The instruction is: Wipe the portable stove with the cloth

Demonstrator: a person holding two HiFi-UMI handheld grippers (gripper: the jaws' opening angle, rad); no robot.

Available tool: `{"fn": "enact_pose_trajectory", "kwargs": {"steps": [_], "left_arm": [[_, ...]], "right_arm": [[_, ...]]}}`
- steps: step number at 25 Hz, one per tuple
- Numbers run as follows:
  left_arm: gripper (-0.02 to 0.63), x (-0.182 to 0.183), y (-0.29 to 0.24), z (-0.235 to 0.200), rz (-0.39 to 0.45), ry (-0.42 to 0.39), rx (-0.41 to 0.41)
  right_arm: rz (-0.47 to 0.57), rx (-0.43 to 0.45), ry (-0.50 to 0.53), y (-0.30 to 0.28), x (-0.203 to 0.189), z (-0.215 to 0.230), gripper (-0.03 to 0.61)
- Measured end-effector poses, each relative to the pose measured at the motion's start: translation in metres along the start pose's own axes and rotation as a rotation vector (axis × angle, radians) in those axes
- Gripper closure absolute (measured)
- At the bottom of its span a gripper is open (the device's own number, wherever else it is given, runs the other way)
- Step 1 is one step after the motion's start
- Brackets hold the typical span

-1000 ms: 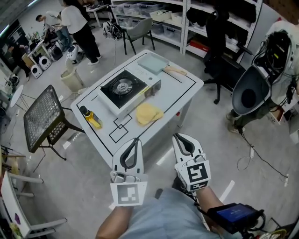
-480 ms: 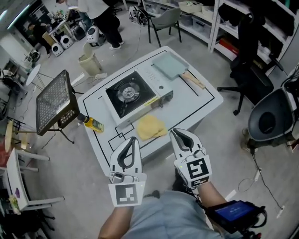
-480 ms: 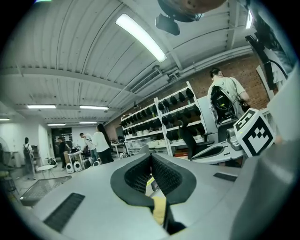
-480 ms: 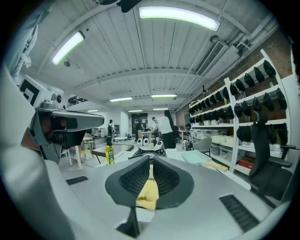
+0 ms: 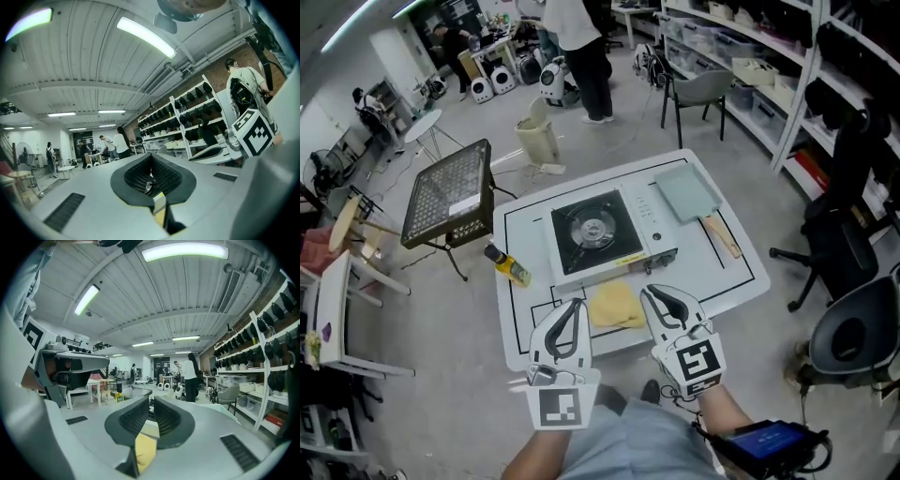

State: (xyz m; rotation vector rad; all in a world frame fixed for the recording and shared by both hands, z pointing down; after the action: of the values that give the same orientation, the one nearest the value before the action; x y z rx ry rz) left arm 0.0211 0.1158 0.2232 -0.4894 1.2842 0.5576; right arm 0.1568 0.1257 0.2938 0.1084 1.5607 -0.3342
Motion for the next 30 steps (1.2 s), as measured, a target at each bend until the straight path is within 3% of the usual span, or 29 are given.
{"fn": "enact_pose_trajectory", "kwargs": {"steps": [6,10,12,15,19,23,29,30], "left_arm": [[0.595,-0.024,-0.014,-0.028,-0.038,0.047,0.096],[0.595,-0.059,-0.03,-0.043,-0.106,0.081,0.115],[0.595,-0.077,-0.038,-0.05,-0.152,0.105,0.121],[0.595,-0.106,-0.053,-0.062,-0.203,0.134,0.13],[0.595,-0.146,-0.056,-0.074,-0.295,0.191,0.153],[0.595,-0.178,-0.068,-0.093,-0.326,0.21,0.156],[0.595,-0.197,-0.076,-0.106,-0.357,0.251,0.158],[0.595,-0.196,-0.078,-0.107,-0.351,0.256,0.159]], "right_arm": [[-0.027,0.093,0.038,-0.045,-0.015,-0.004,0.522],[-0.132,0.221,-0.012,-0.074,-0.05,-0.016,0.511],[-0.211,0.311,-0.034,-0.088,-0.072,-0.024,0.357],[-0.296,0.38,-0.028,-0.115,-0.105,-0.029,0.325],[-0.473,0.412,0.043,-0.133,-0.157,-0.035,0.307],[-0.606,0.427,0.078,-0.159,-0.197,-0.036,0.304],[-0.669,0.538,0.077,-0.164,-0.203,-0.042,0.313],[-0.676,0.55,0.072,-0.164,-0.203,-0.045,0.355]]}}
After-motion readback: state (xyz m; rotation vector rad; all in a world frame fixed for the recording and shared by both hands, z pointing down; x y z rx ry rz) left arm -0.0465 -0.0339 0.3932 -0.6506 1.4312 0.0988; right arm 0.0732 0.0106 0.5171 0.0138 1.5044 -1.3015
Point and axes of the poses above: the fingertips, and each gripper's own axes: y backward along the fingers, z to its right, x out of its top, the point moved 4 cm from there along y, backward along the fingers
